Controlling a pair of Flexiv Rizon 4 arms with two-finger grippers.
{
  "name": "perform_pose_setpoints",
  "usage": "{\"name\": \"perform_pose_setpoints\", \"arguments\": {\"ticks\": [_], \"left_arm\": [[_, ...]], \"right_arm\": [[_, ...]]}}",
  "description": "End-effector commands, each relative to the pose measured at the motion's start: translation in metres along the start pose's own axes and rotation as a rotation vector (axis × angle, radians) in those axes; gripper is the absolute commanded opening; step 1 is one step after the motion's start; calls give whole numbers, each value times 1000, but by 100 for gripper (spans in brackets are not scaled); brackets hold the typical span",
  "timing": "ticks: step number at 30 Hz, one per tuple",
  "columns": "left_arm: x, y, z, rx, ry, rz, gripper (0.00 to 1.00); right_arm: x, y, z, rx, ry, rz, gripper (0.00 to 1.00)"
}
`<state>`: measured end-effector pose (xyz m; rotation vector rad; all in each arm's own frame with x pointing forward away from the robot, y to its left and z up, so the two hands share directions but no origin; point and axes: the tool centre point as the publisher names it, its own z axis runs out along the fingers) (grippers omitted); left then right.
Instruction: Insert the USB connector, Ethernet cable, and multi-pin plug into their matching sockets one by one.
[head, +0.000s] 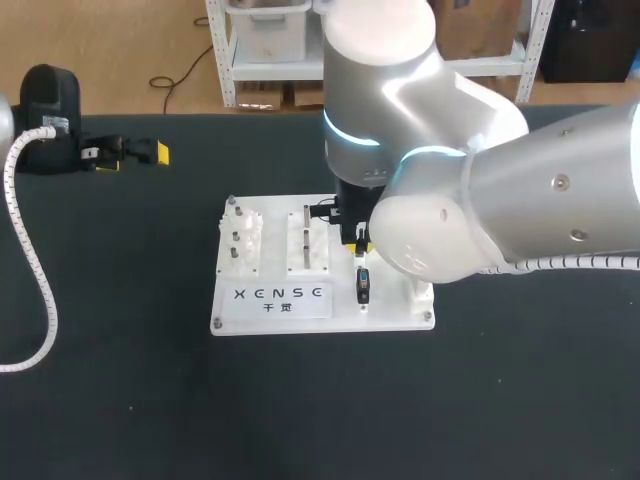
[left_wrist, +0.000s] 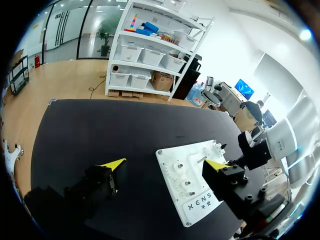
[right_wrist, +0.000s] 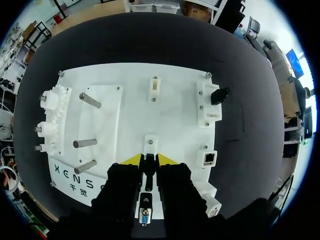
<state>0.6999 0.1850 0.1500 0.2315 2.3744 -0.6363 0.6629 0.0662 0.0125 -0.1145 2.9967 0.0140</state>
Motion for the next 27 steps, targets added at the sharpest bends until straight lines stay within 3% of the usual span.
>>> {"name": "perform_pose_setpoints", "arguments": {"ticks": [1,16,27], "left_arm": [[0,0,0,0,0,0,100],[0,0,0,0,0,0,100],[0,0,0,0,0,0,100]], "right_arm": [[1,-1,-1,0,-6,-1,0],[-6,-13,-22,-26,-56,13,0],[-2,-50,-29,-8,-66,53,0]]}}
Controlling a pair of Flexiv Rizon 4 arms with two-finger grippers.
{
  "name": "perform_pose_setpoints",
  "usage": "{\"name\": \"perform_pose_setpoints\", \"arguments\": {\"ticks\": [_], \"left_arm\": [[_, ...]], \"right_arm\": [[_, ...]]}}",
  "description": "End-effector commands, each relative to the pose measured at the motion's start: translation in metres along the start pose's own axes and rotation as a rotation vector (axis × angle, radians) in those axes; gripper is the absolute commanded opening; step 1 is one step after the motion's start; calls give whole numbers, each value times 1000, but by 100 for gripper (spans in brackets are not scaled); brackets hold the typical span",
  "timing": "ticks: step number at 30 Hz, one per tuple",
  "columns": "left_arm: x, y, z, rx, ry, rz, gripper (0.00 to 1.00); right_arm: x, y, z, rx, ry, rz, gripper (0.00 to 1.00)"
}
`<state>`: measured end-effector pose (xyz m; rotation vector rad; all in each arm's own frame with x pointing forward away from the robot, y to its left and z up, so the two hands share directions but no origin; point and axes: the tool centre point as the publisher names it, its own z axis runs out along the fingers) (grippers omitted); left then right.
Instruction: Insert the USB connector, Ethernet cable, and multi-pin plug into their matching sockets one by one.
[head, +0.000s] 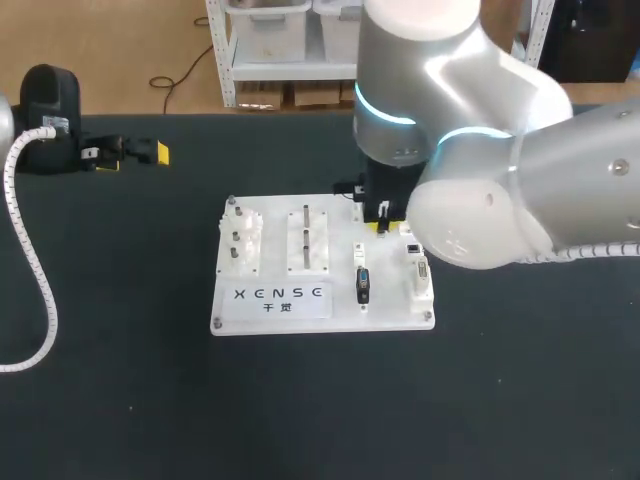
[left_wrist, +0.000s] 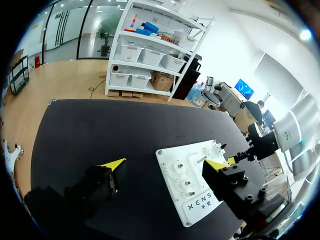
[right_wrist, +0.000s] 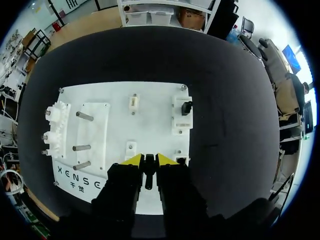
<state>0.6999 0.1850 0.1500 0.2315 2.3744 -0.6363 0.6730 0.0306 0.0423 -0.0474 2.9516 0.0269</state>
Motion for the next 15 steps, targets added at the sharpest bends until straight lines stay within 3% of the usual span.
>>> {"name": "perform_pose_setpoints", "arguments": {"ticks": [1,15], "left_arm": [[0,0,0,0,0,0,100],[0,0,0,0,0,0,100]], "right_arm": [[10,-18,0,1,-16,13,0],[13,-39,15,40,4,45,0]]}}
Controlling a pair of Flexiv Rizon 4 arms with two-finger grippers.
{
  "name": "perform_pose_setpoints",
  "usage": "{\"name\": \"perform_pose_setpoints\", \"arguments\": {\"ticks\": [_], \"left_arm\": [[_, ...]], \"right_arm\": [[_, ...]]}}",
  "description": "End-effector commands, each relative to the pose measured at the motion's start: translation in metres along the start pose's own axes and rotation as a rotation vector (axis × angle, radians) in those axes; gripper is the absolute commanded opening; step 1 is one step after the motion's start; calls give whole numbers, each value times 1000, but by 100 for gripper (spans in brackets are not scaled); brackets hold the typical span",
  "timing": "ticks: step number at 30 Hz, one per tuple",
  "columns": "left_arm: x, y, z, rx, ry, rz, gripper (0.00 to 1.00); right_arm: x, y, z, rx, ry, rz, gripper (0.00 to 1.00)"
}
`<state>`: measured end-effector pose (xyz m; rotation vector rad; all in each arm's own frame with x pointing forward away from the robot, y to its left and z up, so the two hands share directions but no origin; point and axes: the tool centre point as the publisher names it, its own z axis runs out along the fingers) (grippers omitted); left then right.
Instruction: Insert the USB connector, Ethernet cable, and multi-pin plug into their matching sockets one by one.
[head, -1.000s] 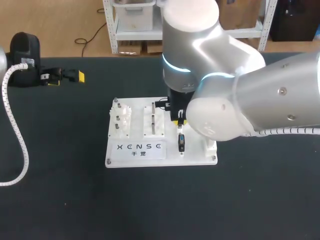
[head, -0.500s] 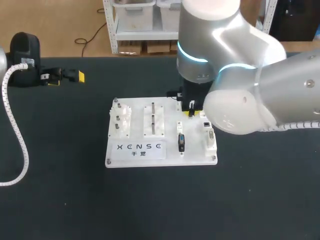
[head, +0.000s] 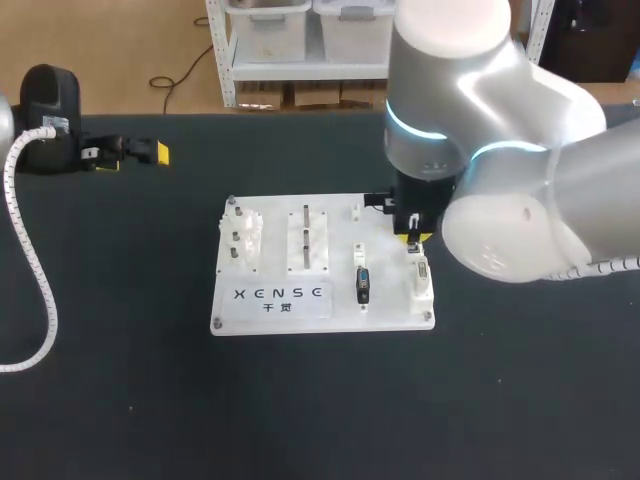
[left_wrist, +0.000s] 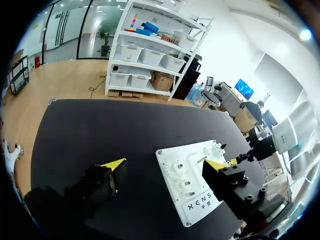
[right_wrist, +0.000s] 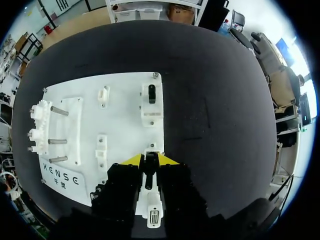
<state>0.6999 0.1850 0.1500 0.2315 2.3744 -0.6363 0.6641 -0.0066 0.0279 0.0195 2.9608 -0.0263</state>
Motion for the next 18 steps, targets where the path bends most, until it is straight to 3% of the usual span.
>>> {"name": "perform_pose_setpoints", "arguments": {"ticks": [1,18], "left_arm": [[0,0,0,0,0,0,100],[0,0,0,0,0,0,100]], "right_arm": [[-1,-2,4,1,-5,4,0],[3,-10,14,13,12,7,0]]}}
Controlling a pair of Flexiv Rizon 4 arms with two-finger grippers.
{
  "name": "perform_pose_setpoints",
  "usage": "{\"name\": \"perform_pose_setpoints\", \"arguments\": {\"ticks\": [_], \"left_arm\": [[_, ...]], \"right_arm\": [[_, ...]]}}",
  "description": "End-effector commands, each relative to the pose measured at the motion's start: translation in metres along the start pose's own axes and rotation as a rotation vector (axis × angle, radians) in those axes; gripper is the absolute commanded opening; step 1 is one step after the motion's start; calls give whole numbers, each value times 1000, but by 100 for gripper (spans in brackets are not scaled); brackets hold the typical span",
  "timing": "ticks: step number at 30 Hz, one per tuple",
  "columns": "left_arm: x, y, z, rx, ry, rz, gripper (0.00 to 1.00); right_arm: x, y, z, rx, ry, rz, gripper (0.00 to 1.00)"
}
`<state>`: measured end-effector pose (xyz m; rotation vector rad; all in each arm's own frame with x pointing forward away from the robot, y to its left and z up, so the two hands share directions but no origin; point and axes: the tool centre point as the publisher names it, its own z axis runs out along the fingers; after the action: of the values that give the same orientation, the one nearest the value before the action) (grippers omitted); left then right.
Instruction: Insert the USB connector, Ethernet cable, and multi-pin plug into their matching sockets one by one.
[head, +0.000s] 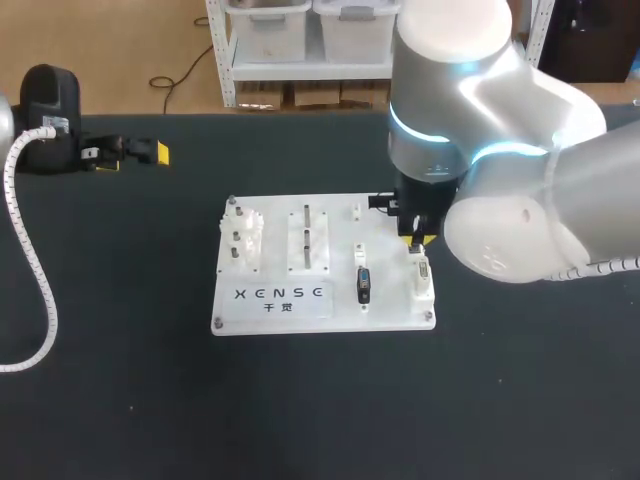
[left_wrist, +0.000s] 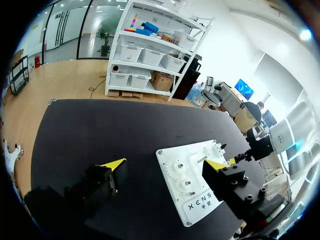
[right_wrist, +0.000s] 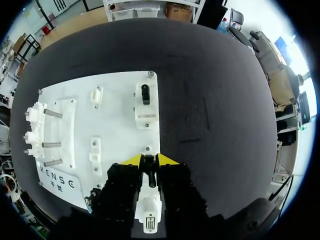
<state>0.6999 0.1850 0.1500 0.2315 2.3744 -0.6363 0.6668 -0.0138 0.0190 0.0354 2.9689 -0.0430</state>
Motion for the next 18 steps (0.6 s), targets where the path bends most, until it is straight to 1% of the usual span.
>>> {"name": "perform_pose_setpoints", "arguments": {"ticks": [1,9,18], "left_arm": [[0,0,0,0,0,0,100],[0,0,0,0,0,0,100],[0,0,0,0,0,0,100]], "right_arm": [[5,-3,6,2,7,-5,0],[12,-4,15,16,32,-4,0],[11,-8,25,42,42,11,0]]}}
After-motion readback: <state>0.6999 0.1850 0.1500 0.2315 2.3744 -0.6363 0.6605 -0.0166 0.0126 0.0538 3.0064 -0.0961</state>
